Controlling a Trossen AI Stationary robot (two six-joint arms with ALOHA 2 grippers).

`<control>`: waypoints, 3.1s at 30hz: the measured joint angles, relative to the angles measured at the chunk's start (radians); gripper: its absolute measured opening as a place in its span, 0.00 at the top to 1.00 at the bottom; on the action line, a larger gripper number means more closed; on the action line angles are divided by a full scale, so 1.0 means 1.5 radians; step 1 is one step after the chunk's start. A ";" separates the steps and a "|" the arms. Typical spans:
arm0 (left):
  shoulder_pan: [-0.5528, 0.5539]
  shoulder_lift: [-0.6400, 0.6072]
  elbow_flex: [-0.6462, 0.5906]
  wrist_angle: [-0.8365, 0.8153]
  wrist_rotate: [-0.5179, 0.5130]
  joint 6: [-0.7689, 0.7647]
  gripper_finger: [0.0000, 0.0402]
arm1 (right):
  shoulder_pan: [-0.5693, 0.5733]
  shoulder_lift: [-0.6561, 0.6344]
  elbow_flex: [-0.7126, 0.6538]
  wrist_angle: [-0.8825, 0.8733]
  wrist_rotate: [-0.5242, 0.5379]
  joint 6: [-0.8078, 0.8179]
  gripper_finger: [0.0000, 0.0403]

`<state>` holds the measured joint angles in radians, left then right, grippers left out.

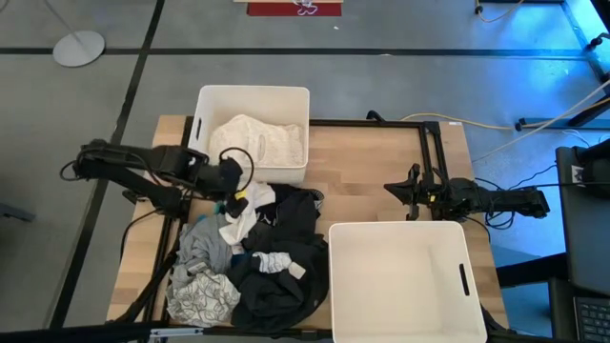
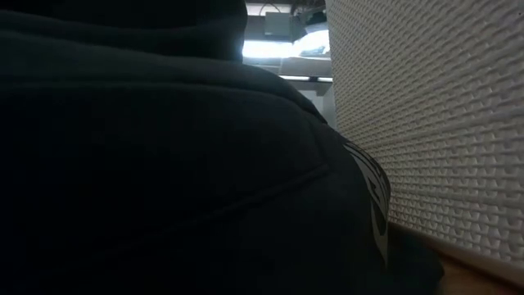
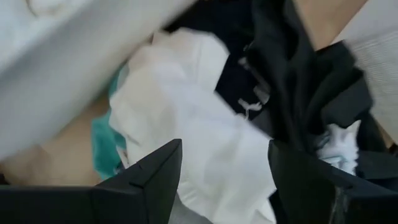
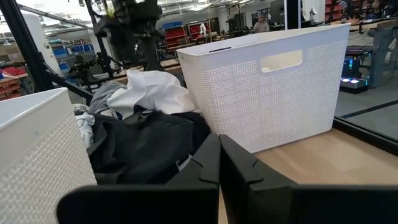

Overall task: Sort clothes
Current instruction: Put the white shirt into the top left laundry bin

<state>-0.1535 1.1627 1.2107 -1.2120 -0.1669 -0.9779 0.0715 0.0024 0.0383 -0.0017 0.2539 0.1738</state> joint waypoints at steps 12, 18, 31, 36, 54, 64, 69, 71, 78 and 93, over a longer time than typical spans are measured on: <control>0.000 0.000 -0.134 0.160 0.022 -0.013 0.43 | 0.000 0.000 0.000 0.000 0.000 -0.001 0.99; 0.000 0.000 -0.204 0.224 0.024 -0.014 0.43 | 0.000 0.000 0.000 0.000 0.000 -0.001 0.99; 0.000 0.000 -0.312 0.332 0.030 0.001 0.66 | 0.000 0.000 0.000 -0.001 0.000 -0.001 0.99; 0.000 0.000 -0.312 0.345 0.030 0.046 0.83 | 0.000 0.000 0.000 -0.001 0.009 -0.006 0.99; -0.008 0.000 -0.201 0.454 0.016 0.313 0.99 | 0.000 0.000 0.000 0.000 0.011 -0.006 0.99; 0.003 0.000 -0.073 0.476 -0.177 0.508 0.96 | 0.000 0.000 0.000 0.000 0.011 -0.009 0.99; 0.030 0.000 -0.035 0.539 -0.259 0.634 0.96 | 0.000 0.000 0.000 0.000 0.011 -0.010 0.99; 0.045 0.000 -0.024 0.563 -0.284 0.682 0.95 | 0.000 0.000 0.000 0.000 0.011 -0.010 0.99; 0.120 0.000 -0.014 0.662 -0.345 0.790 0.95 | 0.000 0.000 0.000 0.000 0.011 -0.011 0.99; 0.366 0.000 -0.014 0.549 -0.351 0.750 0.95 | 0.000 0.000 0.000 0.001 0.010 -0.010 0.99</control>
<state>0.3961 1.1622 1.1900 -0.3882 -0.6937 0.1471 0.0715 0.0021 0.0383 -0.0010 0.2695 0.1581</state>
